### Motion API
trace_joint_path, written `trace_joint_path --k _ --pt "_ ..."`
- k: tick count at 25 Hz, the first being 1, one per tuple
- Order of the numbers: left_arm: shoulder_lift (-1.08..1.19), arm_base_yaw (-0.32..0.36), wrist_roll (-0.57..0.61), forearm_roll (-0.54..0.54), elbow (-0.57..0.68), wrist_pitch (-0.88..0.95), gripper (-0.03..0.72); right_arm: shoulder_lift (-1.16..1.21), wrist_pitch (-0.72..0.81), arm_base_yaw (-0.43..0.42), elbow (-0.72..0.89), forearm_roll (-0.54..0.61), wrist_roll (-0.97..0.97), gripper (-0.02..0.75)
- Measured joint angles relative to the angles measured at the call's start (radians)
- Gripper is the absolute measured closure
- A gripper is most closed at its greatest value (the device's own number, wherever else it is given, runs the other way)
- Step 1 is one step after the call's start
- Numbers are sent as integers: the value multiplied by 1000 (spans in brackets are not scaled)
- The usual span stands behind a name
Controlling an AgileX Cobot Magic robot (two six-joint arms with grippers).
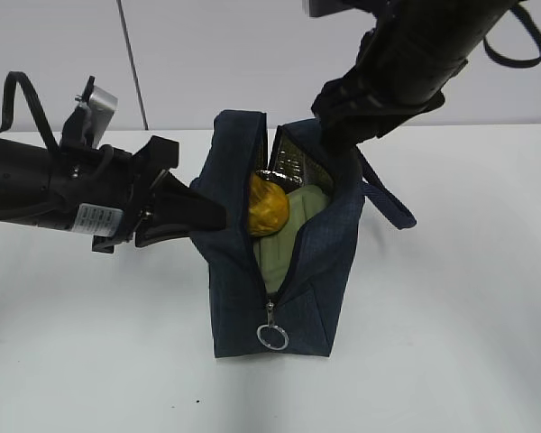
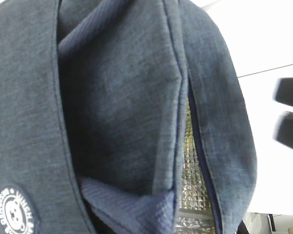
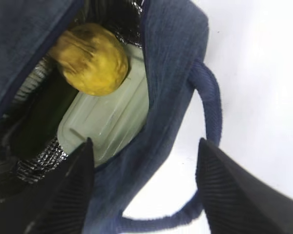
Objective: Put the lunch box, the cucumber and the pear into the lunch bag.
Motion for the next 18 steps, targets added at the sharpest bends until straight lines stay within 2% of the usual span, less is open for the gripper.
trace_joint_path --k 4,10,13,18 --pt "0 0 0 0 0 0 704 -85 57 4 0 9 -19 258" --pt "0 0 1 0 0 -1 704 -212 119 15 10 116 -71 279" --pt "0 0 1 0 0 -1 704 -306 119 15 71 159 -91 284" --pt "0 0 1 0 0 -1 704 -487 85 15 265 265 -135 294"
